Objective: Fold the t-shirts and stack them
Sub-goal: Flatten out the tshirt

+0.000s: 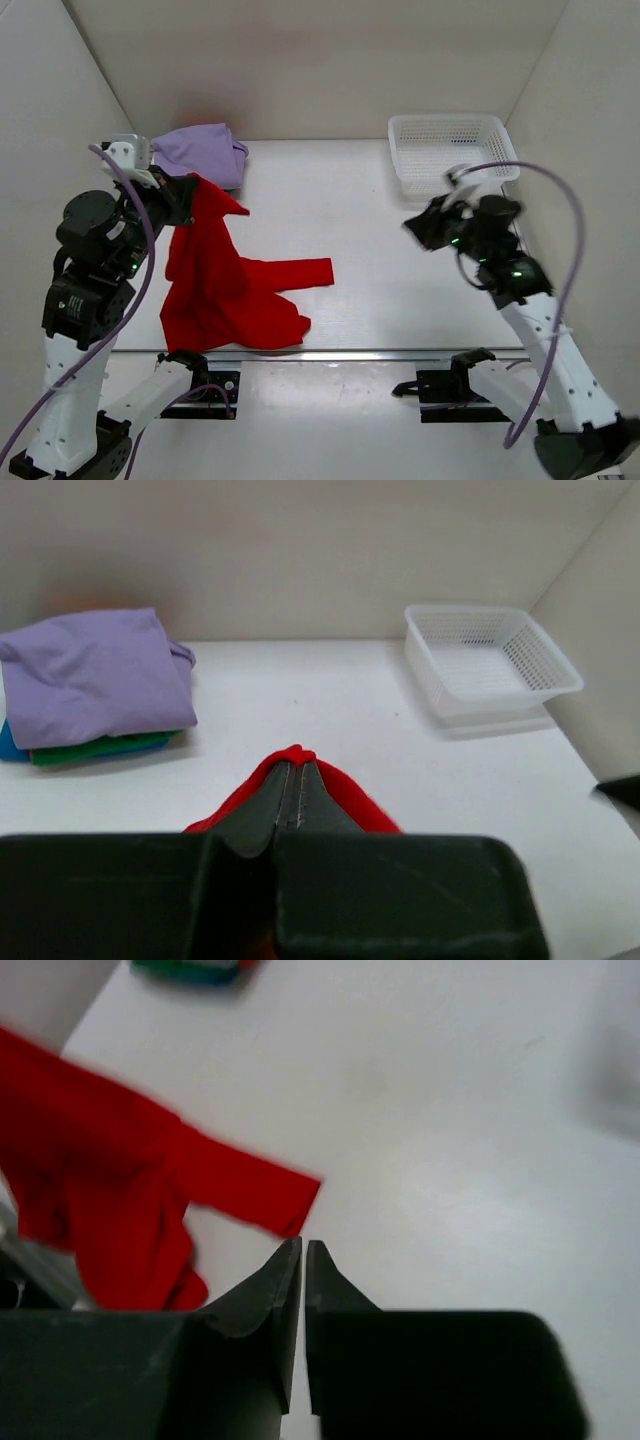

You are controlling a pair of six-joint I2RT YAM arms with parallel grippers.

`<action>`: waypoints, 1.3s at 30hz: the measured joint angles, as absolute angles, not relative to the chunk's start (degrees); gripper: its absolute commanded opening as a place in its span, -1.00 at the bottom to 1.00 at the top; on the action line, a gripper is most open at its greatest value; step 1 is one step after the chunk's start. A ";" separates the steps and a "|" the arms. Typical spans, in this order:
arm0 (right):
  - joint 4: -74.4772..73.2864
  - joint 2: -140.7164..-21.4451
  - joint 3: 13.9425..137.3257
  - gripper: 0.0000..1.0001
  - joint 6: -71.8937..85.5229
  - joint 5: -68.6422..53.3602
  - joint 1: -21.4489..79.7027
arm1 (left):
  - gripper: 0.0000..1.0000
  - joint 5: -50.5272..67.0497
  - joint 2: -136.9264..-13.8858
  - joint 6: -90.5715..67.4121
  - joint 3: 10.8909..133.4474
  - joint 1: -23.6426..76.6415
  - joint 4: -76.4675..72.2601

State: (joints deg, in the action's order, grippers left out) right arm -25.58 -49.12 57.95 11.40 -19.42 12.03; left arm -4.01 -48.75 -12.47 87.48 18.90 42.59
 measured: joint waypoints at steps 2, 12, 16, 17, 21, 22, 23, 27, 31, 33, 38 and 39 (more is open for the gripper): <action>-22.79 -50.33 50.13 -0.42 13.93 -17.67 24.84 | -1.00 -3.92 -48.90 -12.51 85.38 18.65 42.24; -1.26 -75.72 34.50 0.18 25.78 -17.80 57.32 | -1.00 -3.70 -47.57 -13.13 80.27 18.17 39.88; 7.99 -80.62 34.83 0.15 28.93 -20.18 58.17 | -1.00 -3.57 -46.04 -13.58 77.91 18.11 38.94; 9.52 -81.80 35.38 0.15 29.58 -20.64 58.33 | -1.00 -3.53 -45.80 -13.65 77.45 18.11 38.68; 16.45 -87.92 38.54 0.15 32.08 -22.98 59.81 | -1.00 -3.36 -45.34 -14.24 76.07 18.09 37.87; 17.87 -89.69 39.33 0.13 32.84 -23.81 60.05 | -1.00 -3.22 -45.34 -14.28 75.83 18.04 37.69; 18.85 -91.33 40.12 0.02 33.30 -24.58 60.36 | -1.00 -3.18 -45.32 -14.39 75.72 17.96 37.67; 21.74 -97.76 42.94 -1.00 35.68 -29.04 60.60 | -1.00 -3.16 -45.32 -14.52 75.59 17.69 37.67; 19.29 -97.17 42.65 -0.99 35.86 -31.20 59.29 | -1.00 -2.98 -45.08 -14.63 75.22 17.58 37.34; 13.82 -92.51 42.83 -1.00 33.95 -30.20 57.52 | -1.00 -2.74 -44.82 -14.79 74.83 17.58 37.19; 1.04 -68.84 44.82 -1.00 29.23 -24.49 46.50 | -1.00 -1.72 -44.77 -15.35 74.81 17.47 36.86; -0.95 -63.72 45.78 -1.00 28.32 -23.55 42.68 | -1.00 -1.10 -44.80 -15.49 75.00 17.47 36.91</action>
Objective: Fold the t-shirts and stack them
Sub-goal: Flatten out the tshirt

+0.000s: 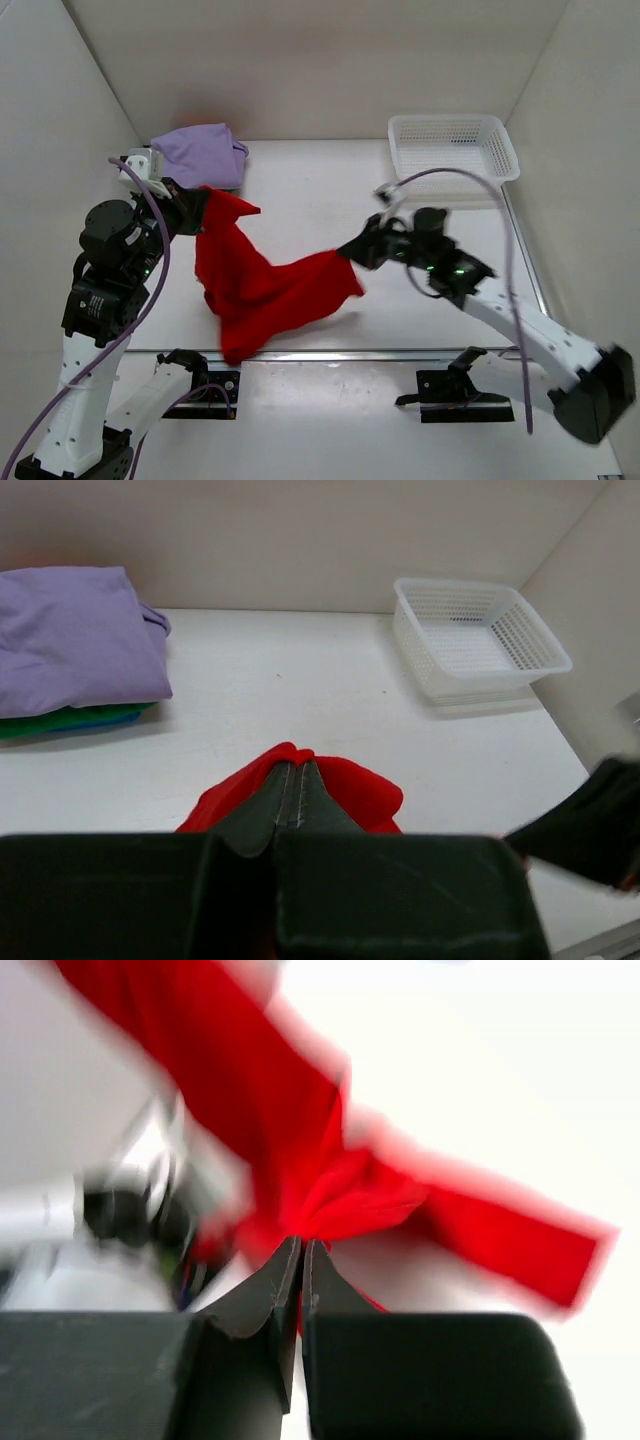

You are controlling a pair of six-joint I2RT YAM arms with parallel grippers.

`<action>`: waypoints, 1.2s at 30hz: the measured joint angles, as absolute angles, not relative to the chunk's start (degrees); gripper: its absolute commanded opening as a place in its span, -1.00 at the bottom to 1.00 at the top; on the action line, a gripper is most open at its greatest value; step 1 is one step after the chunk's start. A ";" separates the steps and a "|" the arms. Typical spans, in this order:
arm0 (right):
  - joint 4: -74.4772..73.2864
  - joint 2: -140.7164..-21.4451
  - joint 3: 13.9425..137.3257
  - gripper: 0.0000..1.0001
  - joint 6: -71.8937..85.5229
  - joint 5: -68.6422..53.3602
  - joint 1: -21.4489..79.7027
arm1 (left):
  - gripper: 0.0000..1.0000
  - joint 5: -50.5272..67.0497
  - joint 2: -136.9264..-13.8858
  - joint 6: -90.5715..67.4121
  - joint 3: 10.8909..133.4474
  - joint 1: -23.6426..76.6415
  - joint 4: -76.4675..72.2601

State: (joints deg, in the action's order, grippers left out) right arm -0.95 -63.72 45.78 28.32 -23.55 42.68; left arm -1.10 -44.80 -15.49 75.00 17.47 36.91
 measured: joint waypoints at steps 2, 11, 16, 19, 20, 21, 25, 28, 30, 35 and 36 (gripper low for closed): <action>-4.19 -55.22 48.12 -1.00 26.59 -23.05 34.11 | -1.00 0.12 -44.93 -15.55 76.01 17.47 37.39; -22.44 -38.94 60.62 -0.99 17.17 -28.71 1.63 | -1.00 4.54 -41.95 -15.62 81.14 17.45 40.40; -24.97 -46.68 69.76 -1.00 12.14 -28.73 3.38 | -1.00 4.54 -40.95 -15.53 81.89 17.58 40.45; -22.52 -54.78 71.79 -1.00 11.97 -31.66 -3.33 | -1.00 4.25 -40.99 -15.44 80.95 17.61 40.05; -22.35 -57.82 72.66 -0.97 11.94 -32.32 -4.93 | -1.00 4.08 -41.08 -15.31 80.23 17.67 39.81; -22.26 -62.59 74.37 -0.69 11.97 -32.71 -6.37 | -1.00 3.88 -41.17 -15.27 79.50 17.74 39.66; -26.02 -82.24 85.93 -0.19 9.28 -26.37 -5.76 | -1.00 3.70 -42.65 -15.03 76.07 17.72 38.46; -28.03 -86.04 83.26 -0.15 6.46 -20.10 -1.21 | -1.00 3.81 -43.51 -15.03 73.17 17.50 38.13; -28.36 -82.65 77.47 -0.15 5.63 -17.19 4.40 | -1.00 3.79 -43.81 -15.03 71.02 17.41 37.87; -25.32 -67.02 60.01 -0.20 6.92 -12.93 26.46 | -1.00 3.84 -43.75 -15.07 68.73 17.41 37.47; -23.49 -63.94 56.01 -0.19 8.01 -12.86 31.42 | -1.00 3.84 -43.68 -15.07 68.51 17.41 37.17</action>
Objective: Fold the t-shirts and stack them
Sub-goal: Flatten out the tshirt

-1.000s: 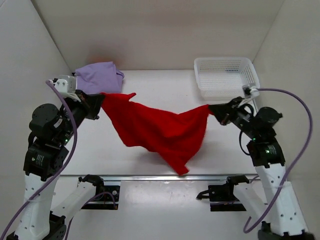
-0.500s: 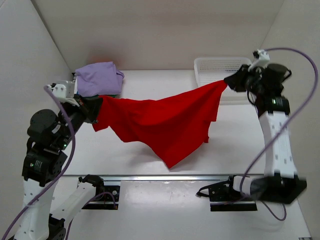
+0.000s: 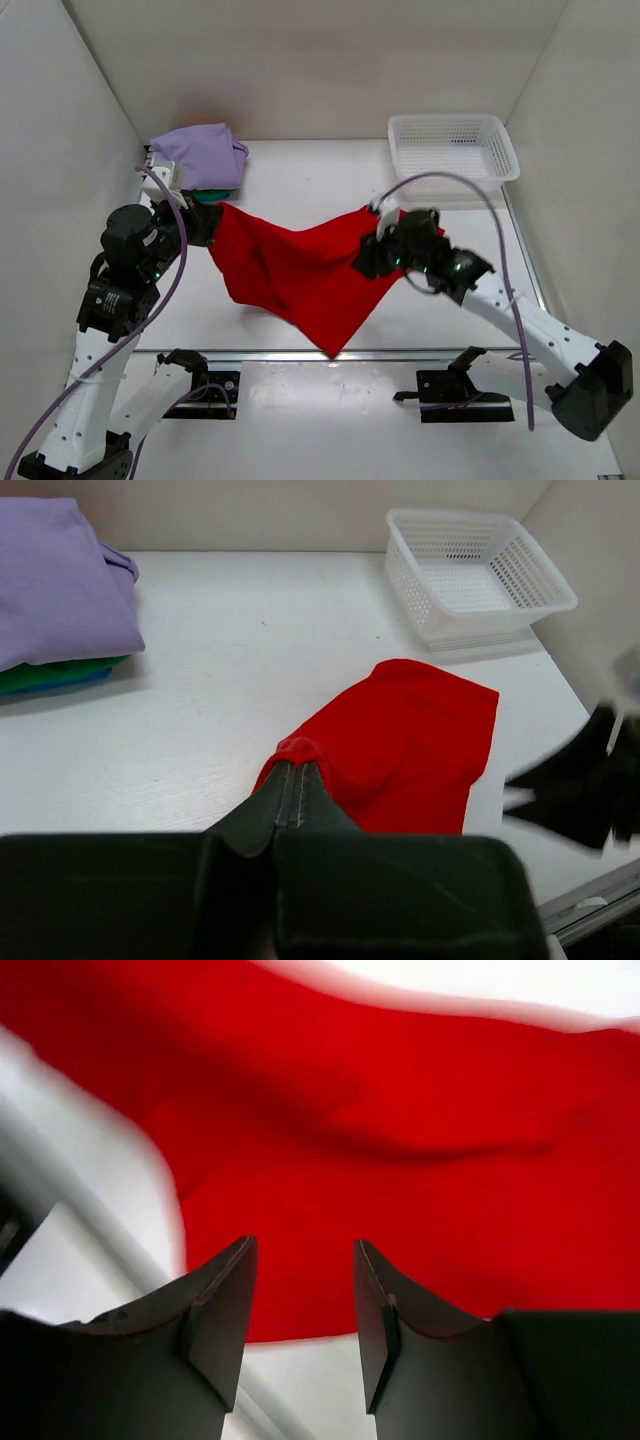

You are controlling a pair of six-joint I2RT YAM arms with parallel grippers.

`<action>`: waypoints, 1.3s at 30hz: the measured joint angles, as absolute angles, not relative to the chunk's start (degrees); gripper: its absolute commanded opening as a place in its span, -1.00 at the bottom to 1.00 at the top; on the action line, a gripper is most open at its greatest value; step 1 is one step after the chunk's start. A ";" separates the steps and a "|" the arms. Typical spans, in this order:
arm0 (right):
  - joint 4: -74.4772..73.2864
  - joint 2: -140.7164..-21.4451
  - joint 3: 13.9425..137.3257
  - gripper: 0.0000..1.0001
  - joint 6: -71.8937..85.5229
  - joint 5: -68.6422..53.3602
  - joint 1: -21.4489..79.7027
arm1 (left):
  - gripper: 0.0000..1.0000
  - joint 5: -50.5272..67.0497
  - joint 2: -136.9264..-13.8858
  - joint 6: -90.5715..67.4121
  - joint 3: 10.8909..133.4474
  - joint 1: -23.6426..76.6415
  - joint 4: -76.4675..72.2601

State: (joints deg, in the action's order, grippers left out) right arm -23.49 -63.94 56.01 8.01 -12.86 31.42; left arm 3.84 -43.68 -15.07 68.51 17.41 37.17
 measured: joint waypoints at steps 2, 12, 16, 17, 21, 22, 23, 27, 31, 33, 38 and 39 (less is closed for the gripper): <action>-21.08 -60.14 48.47 -0.16 10.98 -11.97 40.23 | -1.00 3.84 -43.31 -15.07 67.66 17.39 36.36; -10.09 -72.75 32.49 0.18 22.87 -8.78 60.49 | -1.00 3.95 -41.52 -16.08 62.98 17.37 34.59; -6.63 -79.29 35.62 0.18 24.56 -7.16 64.29 | -1.00 4.08 -41.15 -16.82 62.17 17.34 34.44; -6.13 -80.90 36.58 0.19 24.86 -6.72 65.04 | -1.00 4.08 -41.06 -16.95 62.17 17.34 34.39; -4.93 -86.11 40.75 0.18 25.80 -2.98 68.62 | -1.00 4.08 -40.14 -17.04 61.98 17.34 34.26; -4.93 -87.09 41.60 0.19 26.11 -1.85 69.38 | -1.00 4.08 -39.83 -17.04 61.82 17.34 34.28; -4.95 -88.20 42.59 0.19 26.61 -0.60 70.17 | -1.00 4.08 -39.59 -17.04 61.67 17.32 34.26; -5.93 -91.81 46.22 0.04 28.32 3.92 71.96 | -1.00 4.03 -39.13 -17.04 61.36 17.26 34.28; -8.36 -93.62 48.38 -0.74 28.73 6.70 72.20 | -1.00 3.88 -38.70 -17.12 60.80 17.08 34.22; -9.52 -94.02 48.60 -0.99 28.64 7.99 72.12 | -1.00 3.77 -38.37 -17.45 60.36 17.04 34.26; -13.26 -91.55 48.18 -1.00 27.57 5.58 69.91 | -1.00 3.64 -38.57 -17.63 60.42 16.95 34.33; -15.07 -90.24 47.79 -1.00 26.81 4.64 69.41 | -1.00 3.62 -38.96 -17.54 60.80 16.95 34.39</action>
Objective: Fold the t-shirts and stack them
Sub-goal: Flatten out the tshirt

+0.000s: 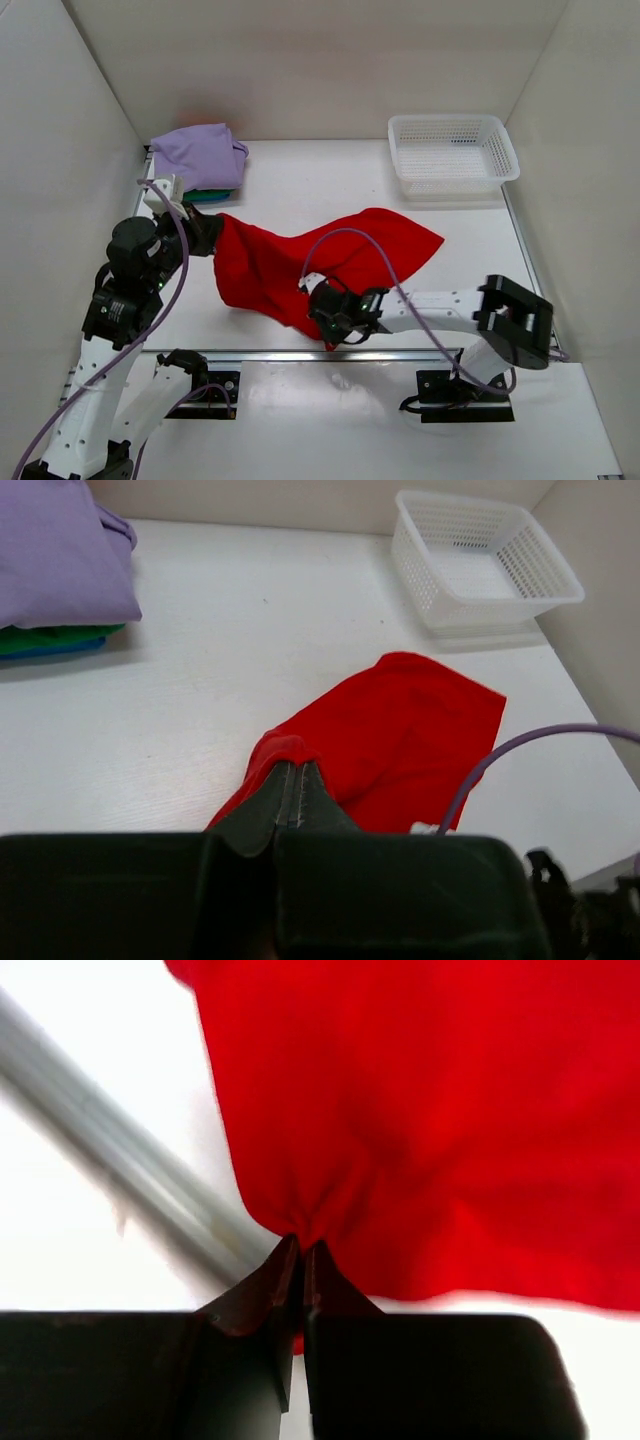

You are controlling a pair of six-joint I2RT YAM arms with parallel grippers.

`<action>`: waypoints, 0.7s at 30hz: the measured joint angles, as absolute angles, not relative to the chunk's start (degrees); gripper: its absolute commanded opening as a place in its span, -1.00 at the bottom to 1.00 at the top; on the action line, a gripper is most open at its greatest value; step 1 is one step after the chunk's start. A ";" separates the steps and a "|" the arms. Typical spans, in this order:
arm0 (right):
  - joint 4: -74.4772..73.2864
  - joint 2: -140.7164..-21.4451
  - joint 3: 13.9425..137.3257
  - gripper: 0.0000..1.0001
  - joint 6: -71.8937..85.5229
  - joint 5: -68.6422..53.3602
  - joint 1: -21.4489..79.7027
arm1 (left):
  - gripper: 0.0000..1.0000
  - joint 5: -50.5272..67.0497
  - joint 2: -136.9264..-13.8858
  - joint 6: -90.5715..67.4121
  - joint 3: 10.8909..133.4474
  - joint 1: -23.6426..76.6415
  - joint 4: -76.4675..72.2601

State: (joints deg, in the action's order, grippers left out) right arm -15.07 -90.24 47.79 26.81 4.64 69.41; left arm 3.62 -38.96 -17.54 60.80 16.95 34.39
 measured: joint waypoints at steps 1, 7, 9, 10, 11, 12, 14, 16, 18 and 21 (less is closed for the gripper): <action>-18.00 -87.81 47.59 -1.00 25.28 2.66 68.29 | -1.00 3.62 -39.88 -17.23 61.89 16.86 35.29; -30.96 -68.31 63.46 -0.99 17.32 -7.77 48.84 | -1.00 2.33 -53.76 -14.55 84.38 15.77 39.42; -30.30 -63.75 74.13 -0.99 14.81 -12.21 37.28 | -1.00 1.37 -57.52 -13.72 92.47 15.49 39.20; -29.39 -61.56 78.24 -1.00 13.98 -15.51 30.63 | -1.00 0.62 -59.02 -13.23 96.47 15.49 39.79; -28.60 -59.18 81.41 -1.00 13.45 -18.46 23.18 | -1.00 -0.23 -60.40 -12.67 100.60 15.51 39.90; -28.05 -56.77 83.40 -0.99 13.10 -21.63 15.40 | -1.00 -0.91 -61.04 -12.23 103.04 15.57 39.92; -27.97 -53.19 84.68 -1.00 12.84 -27.46 4.23 | -1.00 -2.68 -61.14 -11.09 106.83 15.94 40.07; -29.41 -48.99 85.95 -0.99 12.21 -31.11 1.06 | -1.00 -4.40 -60.16 -10.07 108.66 16.53 40.40; -30.48 -46.98 87.48 -1.00 11.97 -33.76 2.04 | -1.00 -7.20 -58.50 -8.80 110.08 18.26 41.58; -32.64 -46.37 90.80 -1.00 11.94 -36.05 1.32 | -1.00 -11.44 -57.21 -6.90 114.37 21.76 43.70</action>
